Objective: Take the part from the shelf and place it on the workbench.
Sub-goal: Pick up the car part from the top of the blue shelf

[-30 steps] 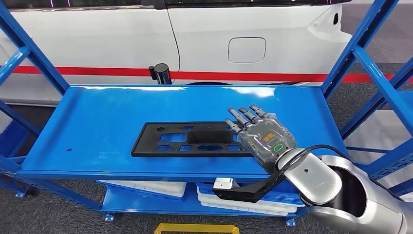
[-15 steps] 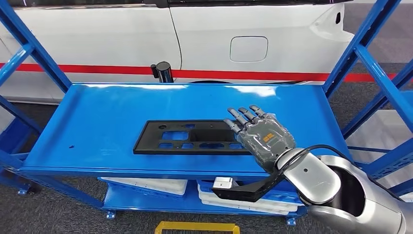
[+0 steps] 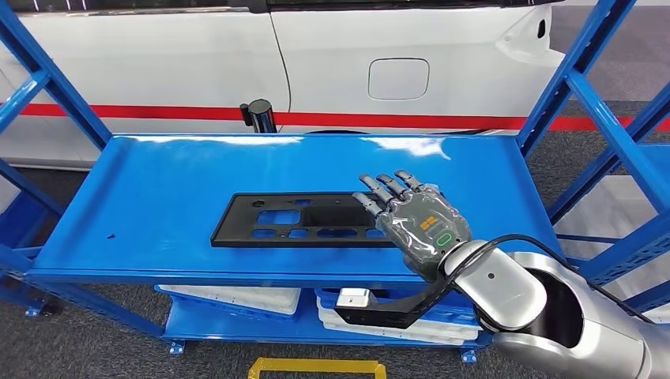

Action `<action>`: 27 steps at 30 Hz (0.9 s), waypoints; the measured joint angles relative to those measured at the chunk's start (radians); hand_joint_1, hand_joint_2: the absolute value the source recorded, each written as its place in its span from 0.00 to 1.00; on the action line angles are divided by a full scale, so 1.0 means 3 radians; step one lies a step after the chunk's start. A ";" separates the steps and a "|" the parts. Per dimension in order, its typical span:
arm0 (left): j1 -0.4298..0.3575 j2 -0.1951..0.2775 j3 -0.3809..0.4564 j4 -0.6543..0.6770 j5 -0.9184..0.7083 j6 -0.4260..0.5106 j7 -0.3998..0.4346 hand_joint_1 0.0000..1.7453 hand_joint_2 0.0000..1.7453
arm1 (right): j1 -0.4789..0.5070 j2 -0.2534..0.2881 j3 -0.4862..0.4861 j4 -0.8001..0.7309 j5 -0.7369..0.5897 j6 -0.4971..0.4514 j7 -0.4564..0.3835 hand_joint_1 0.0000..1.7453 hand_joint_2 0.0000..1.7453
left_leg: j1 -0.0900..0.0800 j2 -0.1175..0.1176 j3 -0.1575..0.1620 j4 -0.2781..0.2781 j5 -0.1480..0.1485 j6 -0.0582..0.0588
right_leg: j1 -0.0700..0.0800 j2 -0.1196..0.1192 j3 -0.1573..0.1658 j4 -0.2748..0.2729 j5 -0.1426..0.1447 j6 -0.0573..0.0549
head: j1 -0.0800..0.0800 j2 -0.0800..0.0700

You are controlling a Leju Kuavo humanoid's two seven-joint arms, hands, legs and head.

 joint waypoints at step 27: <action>0.0008 -0.0003 -0.0141 0.0000 -0.0050 -0.0010 0.0058 0.00 0.00 | -0.0160 -0.0018 0.0522 0.0375 -0.0091 -0.0587 0.0000 0.00 1.00 | 0.0029 0.0002 -0.0421 0.0842 -0.0287 -0.0082 | -0.0015 0.0002 -0.0021 0.0001 0.0009 -0.0038 | -0.0006 0.0000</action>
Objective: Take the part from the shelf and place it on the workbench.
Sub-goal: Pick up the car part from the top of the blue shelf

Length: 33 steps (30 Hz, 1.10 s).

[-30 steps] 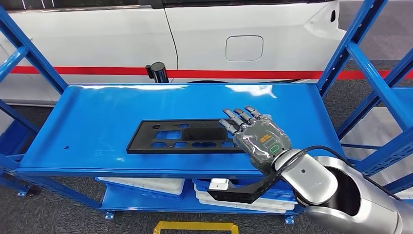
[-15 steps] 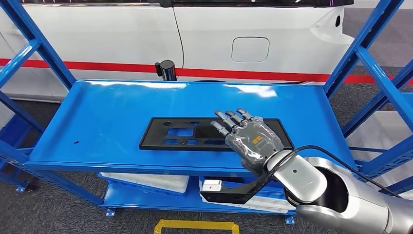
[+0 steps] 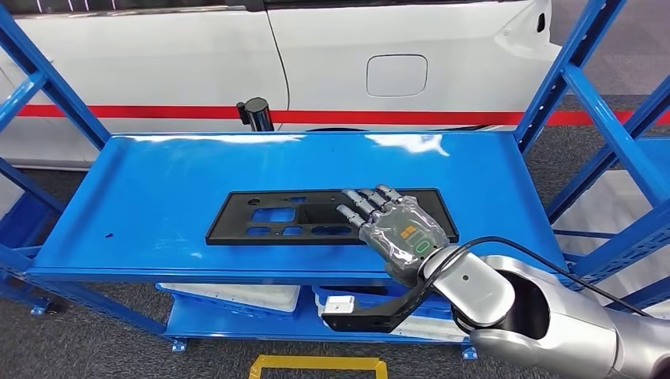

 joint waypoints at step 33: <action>-0.0007 -0.0005 -0.0024 0.0000 -0.0007 -0.0003 0.0040 0.00 0.00 | 0.0171 -0.0048 0.0138 0.0298 0.0205 -0.0296 0.0000 0.00 1.00 | -0.0009 -0.0001 0.0301 -0.0636 0.0263 0.0050 | 0.0008 0.0006 0.0021 0.0007 -0.0019 0.0012 | -0.0003 0.0000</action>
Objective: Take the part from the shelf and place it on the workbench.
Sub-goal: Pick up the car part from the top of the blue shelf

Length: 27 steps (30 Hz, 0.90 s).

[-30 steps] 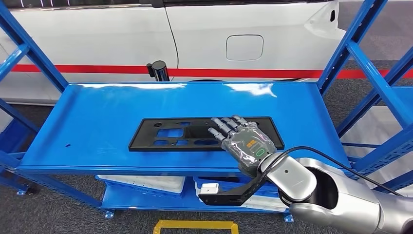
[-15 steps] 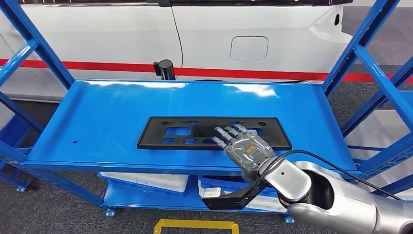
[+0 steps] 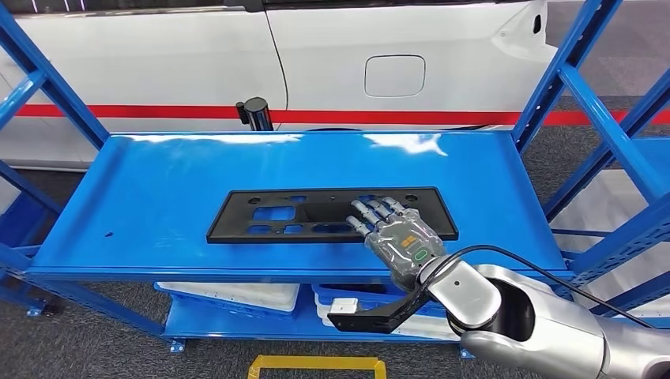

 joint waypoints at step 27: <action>0.0004 -0.0021 -0.0154 0.0000 -0.0060 0.0024 0.0069 0.00 0.00 | 0.0219 -0.0051 0.0097 0.0427 0.0526 -0.0583 -0.0093 0.00 1.00 | 0.0011 0.0002 -0.0401 0.0833 -0.0368 -0.0051 | -0.0011 -0.0012 -0.0024 -0.0002 0.0014 -0.0011 | -0.0006 0.0000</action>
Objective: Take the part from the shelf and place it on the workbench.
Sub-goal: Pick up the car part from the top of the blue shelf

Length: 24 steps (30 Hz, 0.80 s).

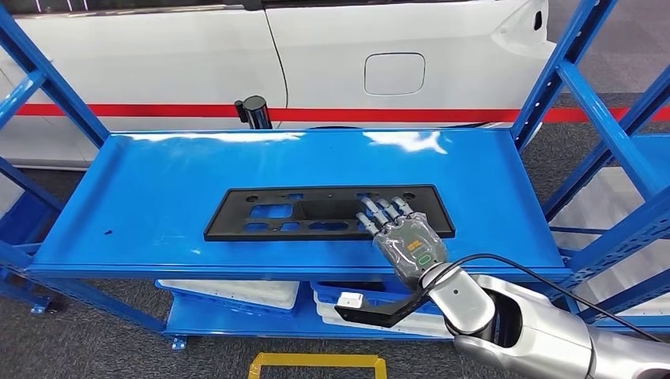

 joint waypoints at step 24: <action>-0.0016 -0.0010 -0.0079 0.0000 -0.0018 0.0015 0.0015 0.00 0.00 | 0.0113 0.0026 -0.0003 0.0272 0.0102 -0.0150 -0.0057 0.00 1.00 | -0.0014 -0.0007 0.0530 -0.1062 0.0421 0.0131 | -0.0011 -0.0005 0.0014 0.0028 -0.0024 0.0130 | 0.0011 0.0000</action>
